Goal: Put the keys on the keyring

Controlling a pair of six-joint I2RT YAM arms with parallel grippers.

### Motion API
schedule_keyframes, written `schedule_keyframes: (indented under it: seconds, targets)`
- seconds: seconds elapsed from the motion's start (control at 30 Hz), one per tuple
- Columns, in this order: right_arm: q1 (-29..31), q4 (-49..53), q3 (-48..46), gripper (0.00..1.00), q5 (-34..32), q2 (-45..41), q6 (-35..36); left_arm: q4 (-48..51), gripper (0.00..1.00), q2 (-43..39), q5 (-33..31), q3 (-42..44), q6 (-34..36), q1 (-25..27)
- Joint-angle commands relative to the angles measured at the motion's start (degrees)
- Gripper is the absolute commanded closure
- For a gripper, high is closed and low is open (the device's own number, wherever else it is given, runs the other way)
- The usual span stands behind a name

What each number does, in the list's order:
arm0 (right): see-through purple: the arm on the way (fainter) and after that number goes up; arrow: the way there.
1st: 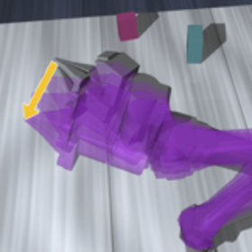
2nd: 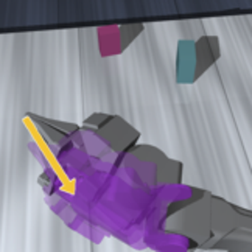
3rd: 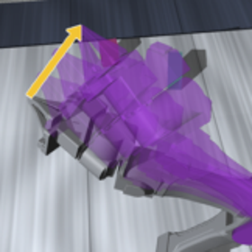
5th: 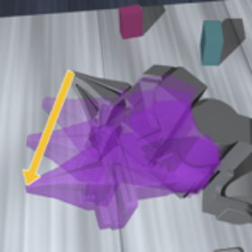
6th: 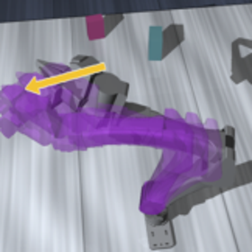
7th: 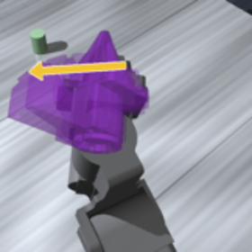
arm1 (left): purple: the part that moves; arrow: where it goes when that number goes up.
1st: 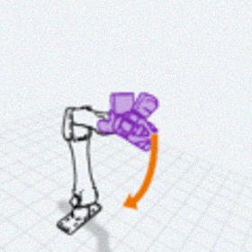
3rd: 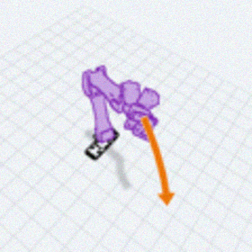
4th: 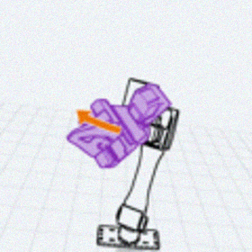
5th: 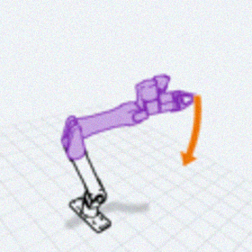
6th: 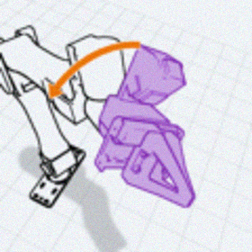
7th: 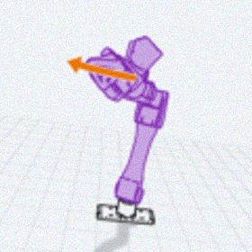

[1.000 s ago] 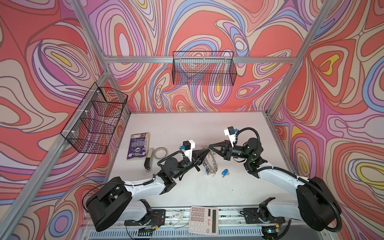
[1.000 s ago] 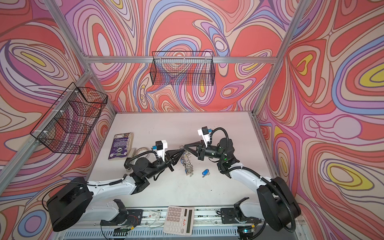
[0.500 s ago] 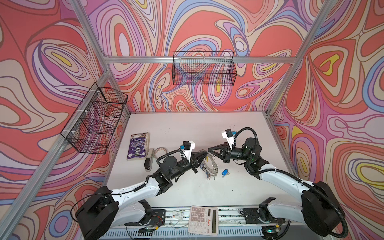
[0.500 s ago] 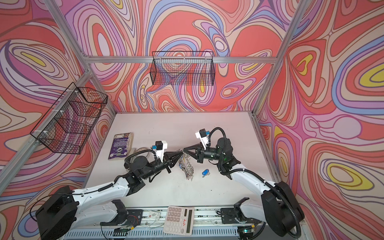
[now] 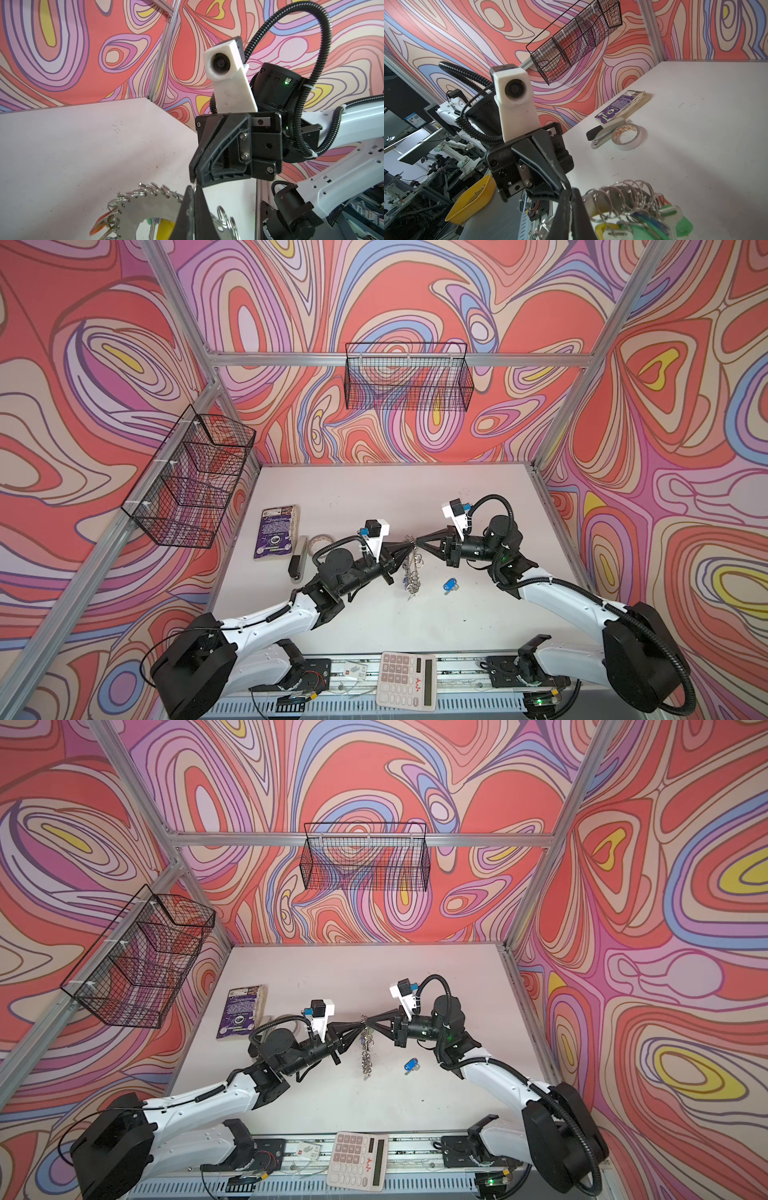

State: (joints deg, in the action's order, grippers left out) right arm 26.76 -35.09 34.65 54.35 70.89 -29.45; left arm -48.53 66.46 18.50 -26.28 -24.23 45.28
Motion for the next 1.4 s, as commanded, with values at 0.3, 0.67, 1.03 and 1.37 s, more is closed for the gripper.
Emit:
schedule_keyframes:
  seconds: [0.3, 0.67, 1.03, 1.37]
  targets:
    - [-0.57, 1.13, 0.56, 0.8, -4.63, -2.87, 0.56, -7.32, 1.0, 0.24, -0.5, 0.97, -0.7, -0.04]
    - [-2.29, 1.12, -4.66, 0.49, -13.5, -7.59, 0.54, -26.55, 1.0, 6.7, 1.65, 4.46, 0.64, 0.24]
    - [-3.11, 5.36, -9.97, 0.4, -24.05, -12.26, -1.96, -26.61, 1.0, 9.4, 2.5, 3.88, 17.67, 2.08]
    - [-3.27, 22.67, -11.07, 0.41, -36.02, -23.27, -3.87, -26.54, 1.0, 10.32, 2.27, 3.87, 26.79, 4.22]
